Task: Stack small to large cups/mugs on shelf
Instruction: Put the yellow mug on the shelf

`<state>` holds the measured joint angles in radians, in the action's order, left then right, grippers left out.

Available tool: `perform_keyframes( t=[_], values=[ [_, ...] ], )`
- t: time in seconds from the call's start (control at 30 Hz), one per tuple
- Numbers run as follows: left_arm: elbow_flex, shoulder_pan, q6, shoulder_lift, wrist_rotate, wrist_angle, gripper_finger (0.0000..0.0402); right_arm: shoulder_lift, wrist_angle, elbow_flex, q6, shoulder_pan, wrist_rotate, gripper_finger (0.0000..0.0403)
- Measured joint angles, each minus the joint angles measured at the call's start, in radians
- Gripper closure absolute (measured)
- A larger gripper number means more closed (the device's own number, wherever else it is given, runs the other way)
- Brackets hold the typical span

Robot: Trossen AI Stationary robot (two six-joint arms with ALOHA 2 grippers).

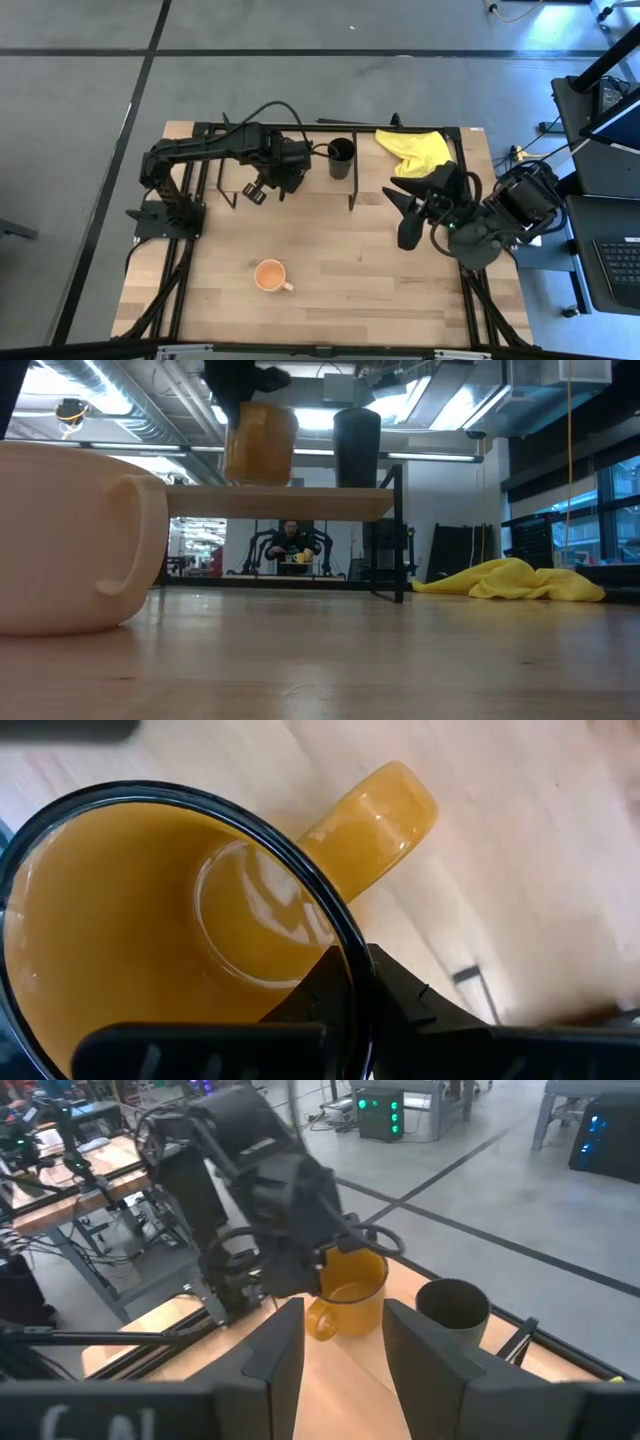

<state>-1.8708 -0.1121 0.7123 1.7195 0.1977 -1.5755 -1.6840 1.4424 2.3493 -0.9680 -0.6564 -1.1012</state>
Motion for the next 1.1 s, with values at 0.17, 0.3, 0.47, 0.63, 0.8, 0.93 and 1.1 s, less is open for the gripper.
perform_keyframes(
  t=[0.17, 0.3, 0.47, 0.63, 0.8, 0.93, 1.1],
  values=[
    [0.051, -0.037, 0.015, -0.033, -0.032, 0.041, 0.0389, 0.0, -0.003, 0.0, -0.004, -0.02, -0.005, 0.0265],
    [0.068, -0.073, 0.016, -0.047, -0.068, 0.11, 0.0389, 0.0, -0.003, 0.0, -0.003, -0.023, -0.005, 0.0265],
    [0.068, -0.097, 0.028, -0.049, -0.099, 0.143, 0.0389, 0.0, -0.003, 0.0, 0.001, -0.023, -0.006, 0.0265],
    [0.068, -0.115, 0.031, -0.049, -0.111, 0.108, 0.0389, 0.0, -0.003, 0.0, 0.002, -0.023, 0.001, 0.0265],
    [0.069, -0.124, 0.029, -0.049, -0.107, 0.037, 0.0389, 0.0, -0.002, 0.0, 0.009, -0.023, 0.002, 0.0265],
    [0.069, -0.123, 0.032, -0.049, -0.106, 0.091, 0.0385, 0.0, -0.002, 0.0, 0.019, -0.023, 0.002, 0.0265],
    [0.069, -0.123, 0.027, -0.049, -0.104, 0.075, 0.0365, 0.0, -0.002, 0.0, 0.026, -0.023, 0.002, 0.0265]
  ],
)
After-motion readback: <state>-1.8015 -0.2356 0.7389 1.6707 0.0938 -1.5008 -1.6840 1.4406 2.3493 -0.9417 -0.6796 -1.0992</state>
